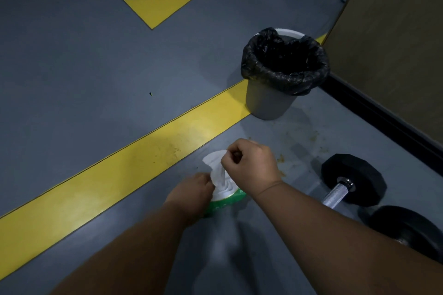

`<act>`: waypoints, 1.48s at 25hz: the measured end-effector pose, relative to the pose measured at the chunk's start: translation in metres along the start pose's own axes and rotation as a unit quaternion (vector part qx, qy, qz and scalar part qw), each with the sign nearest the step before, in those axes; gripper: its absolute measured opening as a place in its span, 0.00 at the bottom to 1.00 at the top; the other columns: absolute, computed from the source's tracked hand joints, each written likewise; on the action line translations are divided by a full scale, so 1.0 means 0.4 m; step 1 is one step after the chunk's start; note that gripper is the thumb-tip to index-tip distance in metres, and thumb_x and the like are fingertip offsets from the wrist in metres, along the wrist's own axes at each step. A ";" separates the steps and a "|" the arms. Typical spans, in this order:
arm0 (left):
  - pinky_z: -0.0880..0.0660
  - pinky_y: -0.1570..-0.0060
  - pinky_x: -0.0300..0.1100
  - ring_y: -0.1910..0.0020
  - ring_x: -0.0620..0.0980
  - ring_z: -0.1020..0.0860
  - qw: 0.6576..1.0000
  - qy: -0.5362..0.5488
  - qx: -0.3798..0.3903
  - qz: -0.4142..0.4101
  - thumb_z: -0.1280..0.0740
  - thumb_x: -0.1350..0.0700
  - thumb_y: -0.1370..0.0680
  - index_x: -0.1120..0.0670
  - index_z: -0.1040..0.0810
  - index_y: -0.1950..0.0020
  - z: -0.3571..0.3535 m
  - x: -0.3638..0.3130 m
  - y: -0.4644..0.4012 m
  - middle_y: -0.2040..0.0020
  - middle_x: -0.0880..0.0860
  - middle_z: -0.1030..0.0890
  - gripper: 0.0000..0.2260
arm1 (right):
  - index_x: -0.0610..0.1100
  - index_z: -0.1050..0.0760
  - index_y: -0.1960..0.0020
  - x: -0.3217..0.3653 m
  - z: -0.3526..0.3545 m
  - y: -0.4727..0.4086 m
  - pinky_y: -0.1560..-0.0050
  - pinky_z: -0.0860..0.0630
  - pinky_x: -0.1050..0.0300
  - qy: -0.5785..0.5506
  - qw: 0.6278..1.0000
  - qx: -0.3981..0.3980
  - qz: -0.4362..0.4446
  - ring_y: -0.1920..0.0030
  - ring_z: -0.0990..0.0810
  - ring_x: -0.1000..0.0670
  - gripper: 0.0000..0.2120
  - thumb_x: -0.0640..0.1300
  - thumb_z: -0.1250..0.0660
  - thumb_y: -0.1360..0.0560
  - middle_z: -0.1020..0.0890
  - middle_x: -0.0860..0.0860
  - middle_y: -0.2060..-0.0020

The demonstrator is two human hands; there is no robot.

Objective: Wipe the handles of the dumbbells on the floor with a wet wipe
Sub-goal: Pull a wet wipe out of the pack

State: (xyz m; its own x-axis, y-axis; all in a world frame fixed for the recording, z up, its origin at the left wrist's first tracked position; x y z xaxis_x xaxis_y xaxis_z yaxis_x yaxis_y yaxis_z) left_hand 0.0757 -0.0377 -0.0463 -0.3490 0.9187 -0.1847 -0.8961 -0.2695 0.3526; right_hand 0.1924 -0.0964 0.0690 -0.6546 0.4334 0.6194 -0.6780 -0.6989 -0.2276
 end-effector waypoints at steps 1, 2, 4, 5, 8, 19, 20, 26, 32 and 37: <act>0.32 0.33 0.50 0.28 0.59 0.35 1.000 -0.010 0.026 -0.010 0.32 0.53 0.23 0.55 0.40 0.23 -0.027 -0.013 0.015 0.24 0.58 0.37 0.30 | 0.46 0.21 0.65 -0.001 0.011 0.007 0.67 0.23 0.54 0.003 1.000 -0.009 0.000 0.68 0.23 0.47 0.04 0.43 0.30 0.31 0.21 0.51 0.69; 0.37 0.29 0.52 0.23 0.59 0.43 0.998 -0.024 0.048 -0.018 0.35 0.55 0.21 0.55 0.46 0.21 -0.052 -0.026 0.030 0.21 0.58 0.45 0.31 | 0.46 0.21 0.65 -0.002 0.023 0.015 0.68 0.23 0.55 0.009 1.000 -0.020 0.000 0.68 0.23 0.47 0.04 0.42 0.29 0.31 0.20 0.52 0.70; 0.44 0.25 0.53 0.21 0.59 0.56 0.995 -0.048 0.080 -0.022 0.42 0.59 0.18 0.56 0.53 0.20 -0.100 -0.046 0.051 0.20 0.57 0.58 0.30 | 0.46 0.21 0.65 -0.004 0.037 0.031 0.68 0.23 0.57 0.016 0.999 -0.030 0.000 0.69 0.22 0.47 0.04 0.41 0.28 0.32 0.20 0.52 0.70; 0.46 0.25 0.54 0.21 0.59 0.59 0.995 -0.051 0.083 -0.014 0.43 0.61 0.18 0.56 0.55 0.20 -0.116 -0.051 0.054 0.20 0.56 0.61 0.30 | 0.46 0.20 0.65 -0.006 0.038 0.038 0.68 0.23 0.58 0.017 0.999 -0.030 0.000 0.69 0.22 0.47 0.04 0.41 0.27 0.32 0.20 0.52 0.70; 0.50 0.24 0.51 0.21 0.57 0.58 0.997 -0.034 0.064 0.029 0.44 0.60 0.18 0.52 0.57 0.19 -0.124 -0.057 0.045 0.19 0.54 0.59 0.31 | 0.47 0.18 0.63 -0.010 0.036 0.062 0.67 0.22 0.58 0.020 1.000 -0.022 0.005 0.68 0.21 0.47 0.03 0.41 0.26 0.32 0.19 0.52 0.69; 0.57 0.23 0.54 0.21 0.59 0.58 0.993 -0.102 0.055 0.030 0.43 0.57 0.19 0.60 0.53 0.20 -0.056 -0.094 0.021 0.20 0.61 0.53 0.30 | 0.47 0.18 0.61 -0.036 0.081 0.072 0.67 0.21 0.56 0.020 1.000 -0.014 0.017 0.67 0.20 0.48 0.02 0.43 0.29 0.30 0.18 0.52 0.67; 0.56 0.23 0.53 0.21 0.59 0.58 0.994 -0.103 0.030 0.026 0.42 0.57 0.19 0.60 0.51 0.21 -0.013 -0.095 0.025 0.20 0.62 0.52 0.29 | 0.47 0.18 0.61 -0.023 0.107 0.065 0.67 0.21 0.55 0.017 1.000 -0.016 0.019 0.67 0.19 0.47 0.02 0.43 0.29 0.30 0.18 0.52 0.67; 0.40 0.28 0.41 0.21 0.47 0.48 0.990 0.041 -0.138 0.016 0.38 0.43 0.20 0.53 0.38 0.24 0.327 -0.121 0.133 0.19 0.49 0.51 0.28 | 0.48 0.20 0.57 0.126 0.314 0.045 0.58 0.23 0.50 0.037 0.998 0.025 0.049 0.58 0.21 0.47 0.04 0.46 0.33 0.25 0.19 0.52 0.61; 0.26 0.49 0.39 0.43 0.45 0.23 0.944 0.155 -0.287 -0.053 0.34 0.44 0.22 0.42 0.27 0.32 0.643 -0.317 0.339 0.24 0.38 0.37 0.18 | 0.51 0.20 0.53 0.264 0.621 0.156 0.58 0.23 0.54 0.080 0.996 -0.022 0.015 0.56 0.20 0.50 0.05 0.51 0.33 0.24 0.17 0.53 0.58; 0.24 0.57 0.37 0.55 0.38 0.20 0.896 0.303 -0.307 -0.105 0.32 0.40 0.26 0.47 0.22 0.40 0.773 -0.477 0.489 0.55 0.40 0.17 0.18 | 0.51 0.21 0.56 0.330 0.864 0.291 0.59 0.20 0.52 0.083 0.995 -0.044 -0.018 0.62 0.20 0.55 0.05 0.51 0.33 0.25 0.18 0.56 0.64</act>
State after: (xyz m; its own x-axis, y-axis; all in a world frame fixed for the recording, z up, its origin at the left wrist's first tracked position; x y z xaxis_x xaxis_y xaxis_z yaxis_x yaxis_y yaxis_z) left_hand 0.0519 -0.1766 0.3415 -0.0725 0.6929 -0.7173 -0.8770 -0.3868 -0.2850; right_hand 0.1427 -0.3170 0.3841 -0.6702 0.5502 0.4982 -0.7242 -0.6315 -0.2768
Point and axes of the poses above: each hand's wrist, its own y-axis away from the middle knuckle, its own z-axis out of the back of the hand, x = y × z, the point moved 9 cm from there along -y, towards the middle knuckle
